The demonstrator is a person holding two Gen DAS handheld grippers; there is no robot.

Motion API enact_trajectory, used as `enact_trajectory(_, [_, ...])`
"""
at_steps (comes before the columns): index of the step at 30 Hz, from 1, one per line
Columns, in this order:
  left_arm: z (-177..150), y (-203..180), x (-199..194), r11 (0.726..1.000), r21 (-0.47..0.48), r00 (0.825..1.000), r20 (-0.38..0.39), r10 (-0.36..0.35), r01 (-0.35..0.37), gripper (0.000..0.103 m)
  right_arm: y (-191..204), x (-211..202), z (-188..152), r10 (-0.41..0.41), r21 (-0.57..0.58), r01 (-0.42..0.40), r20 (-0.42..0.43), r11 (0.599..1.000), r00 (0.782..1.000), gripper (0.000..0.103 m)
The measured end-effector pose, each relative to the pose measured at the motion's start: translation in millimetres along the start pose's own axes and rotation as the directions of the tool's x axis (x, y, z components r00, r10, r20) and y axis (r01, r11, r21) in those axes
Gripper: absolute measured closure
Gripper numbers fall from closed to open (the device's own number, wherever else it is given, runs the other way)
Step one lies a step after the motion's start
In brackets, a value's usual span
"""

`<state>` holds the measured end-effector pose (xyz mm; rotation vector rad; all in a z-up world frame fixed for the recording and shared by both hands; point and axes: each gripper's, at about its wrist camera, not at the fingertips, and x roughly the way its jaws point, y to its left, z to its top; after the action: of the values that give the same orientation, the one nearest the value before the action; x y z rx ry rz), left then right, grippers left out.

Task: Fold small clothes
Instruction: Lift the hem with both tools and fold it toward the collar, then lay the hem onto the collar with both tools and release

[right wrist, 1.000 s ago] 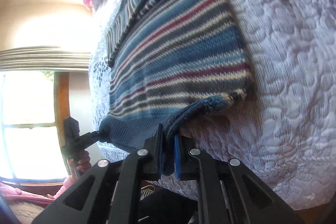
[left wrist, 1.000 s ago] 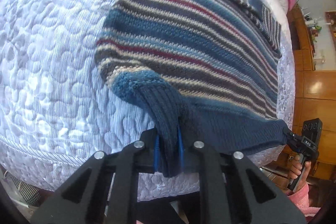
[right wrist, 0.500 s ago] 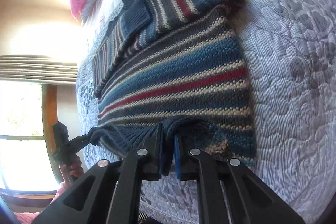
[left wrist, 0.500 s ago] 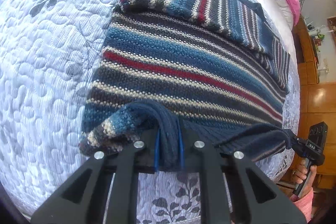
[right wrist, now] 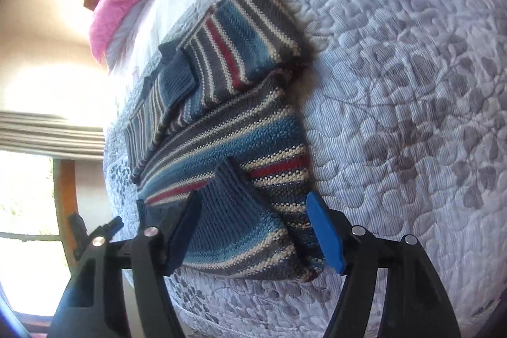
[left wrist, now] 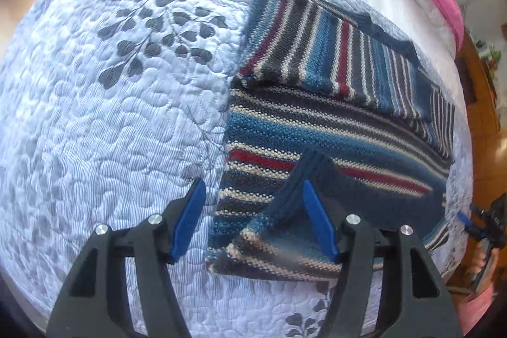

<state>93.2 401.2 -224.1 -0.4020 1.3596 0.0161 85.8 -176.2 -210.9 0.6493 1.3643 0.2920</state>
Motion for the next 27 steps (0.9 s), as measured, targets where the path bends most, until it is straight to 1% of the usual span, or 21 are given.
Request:
enact_trajectory(2, [2, -16, 12, 0.996, 0.089, 1.0, -0.02, -0.013, 0.015, 0.04, 13, 3, -1, -0.03, -0.067, 0.03, -0.007, 0.997, 1.0, 0.033])
enact_trajectory(4, [5, -30, 25, 0.986, 0.164, 0.999, -0.04, -0.011, 0.017, 0.04, 25, 10, -3, -0.028, -0.122, 0.025, -0.02, 0.992, 0.999, 0.033])
enact_trajectory(6, [9, -44, 41, 0.973, 0.226, 0.997, -0.073, -0.022, 0.038, 0.039, 38, 18, -4, -0.03, -0.172, 0.023, -0.036, 0.985, 0.999, 0.033])
enact_trajectory(8, [12, -53, 56, 0.964, 0.264, 0.993, -0.113, -0.012, 0.042, 0.039, 49, 26, -3, -0.046, -0.224, 0.034, -0.048, 0.974, 0.998, 0.033])
enact_trajectory(9, [13, -55, 63, 0.961, 0.272, 0.991, -0.133, -0.008, 0.045, 0.039, 54, 29, -3, -0.06, -0.252, 0.045, -0.052, 0.967, 0.997, 0.033])
enact_trajectory(11, [14, -56, 74, 0.961, 0.272, 0.986, -0.167, -0.006, 0.052, 0.043, 62, 37, -2, -0.093, -0.315, 0.067, -0.068, 0.947, 0.993, 0.033])
enact_trajectory(14, [15, -54, 78, 0.967, 0.244, 0.981, -0.19, -0.033, 0.08, 0.062, 73, 52, -1, -0.161, -0.427, 0.107, -0.092, 0.898, 0.983, 0.033])
enact_trajectory(16, [13, -56, 74, 0.967, 0.245, 0.984, -0.174, -0.032, 0.074, 0.07, 75, 62, 2, -0.199, -0.467, 0.13, -0.102, 0.875, 0.975, 0.033])
enact_trajectory(17, [13, -57, 71, 0.966, 0.249, 0.986, -0.164, -0.025, 0.066, 0.073, 74, 67, 4, -0.206, -0.471, 0.131, -0.111, 0.873, 0.972, 0.033])
enact_trajectory(20, [11, -55, 66, 0.969, 0.237, 0.988, -0.154, -0.033, 0.07, 0.076, 71, 82, 9, -0.198, -0.461, 0.109, -0.148, 0.881, 0.969, 0.033])
enact_trajectory(23, [12, -48, 65, 0.973, 0.219, 0.987, -0.156, -0.042, 0.077, 0.077, 70, 94, 10, -0.203, -0.467, 0.105, -0.164, 0.878, 0.965, 0.033])
enact_trajectory(24, [12, -47, 66, 0.973, 0.219, 0.987, -0.158, -0.041, 0.076, 0.077, 70, 98, 11, -0.202, -0.469, 0.1, -0.172, 0.878, 0.964, 0.036])
enact_trajectory(25, [12, -43, 67, 0.972, 0.222, 0.986, -0.161, -0.039, 0.075, 0.075, 70, 102, 10, -0.204, -0.471, 0.098, -0.179, 0.877, 0.963, 0.038])
enact_trajectory(27, [13, -44, 68, 0.971, 0.228, 0.986, -0.163, -0.029, 0.066, 0.072, 71, 107, 9, -0.216, -0.477, 0.105, -0.185, 0.872, 0.959, 0.05])
